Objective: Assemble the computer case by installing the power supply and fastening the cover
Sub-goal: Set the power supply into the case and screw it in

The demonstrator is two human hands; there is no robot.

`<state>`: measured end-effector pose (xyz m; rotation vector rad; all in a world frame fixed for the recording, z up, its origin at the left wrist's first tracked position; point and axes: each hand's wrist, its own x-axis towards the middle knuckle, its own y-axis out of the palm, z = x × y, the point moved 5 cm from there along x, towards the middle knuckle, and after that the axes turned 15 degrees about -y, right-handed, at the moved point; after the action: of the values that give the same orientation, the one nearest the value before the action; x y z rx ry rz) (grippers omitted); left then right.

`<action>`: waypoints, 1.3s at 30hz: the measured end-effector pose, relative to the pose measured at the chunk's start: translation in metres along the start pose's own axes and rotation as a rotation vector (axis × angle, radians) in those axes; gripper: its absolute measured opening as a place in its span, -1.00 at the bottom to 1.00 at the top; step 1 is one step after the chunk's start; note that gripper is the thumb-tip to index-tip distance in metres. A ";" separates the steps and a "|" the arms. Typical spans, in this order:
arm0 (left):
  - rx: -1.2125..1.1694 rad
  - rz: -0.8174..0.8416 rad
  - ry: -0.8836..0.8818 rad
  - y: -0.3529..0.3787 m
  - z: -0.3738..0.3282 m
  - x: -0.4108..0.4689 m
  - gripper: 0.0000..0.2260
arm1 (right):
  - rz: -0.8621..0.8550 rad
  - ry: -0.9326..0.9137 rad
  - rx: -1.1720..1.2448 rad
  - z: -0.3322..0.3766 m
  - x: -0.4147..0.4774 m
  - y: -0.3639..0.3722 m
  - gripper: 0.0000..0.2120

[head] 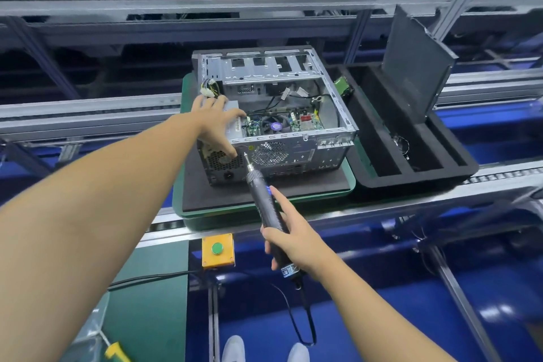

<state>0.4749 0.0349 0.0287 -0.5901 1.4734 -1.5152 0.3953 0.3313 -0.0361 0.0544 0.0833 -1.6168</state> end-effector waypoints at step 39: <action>-0.218 0.000 -0.018 0.011 0.005 -0.009 -0.22 | -0.009 -0.029 -0.031 0.003 0.018 0.009 -0.19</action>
<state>0.4866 0.0411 0.0211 -0.7297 1.6365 -1.3546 0.4036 0.3130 -0.0348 0.0070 0.0867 -1.6248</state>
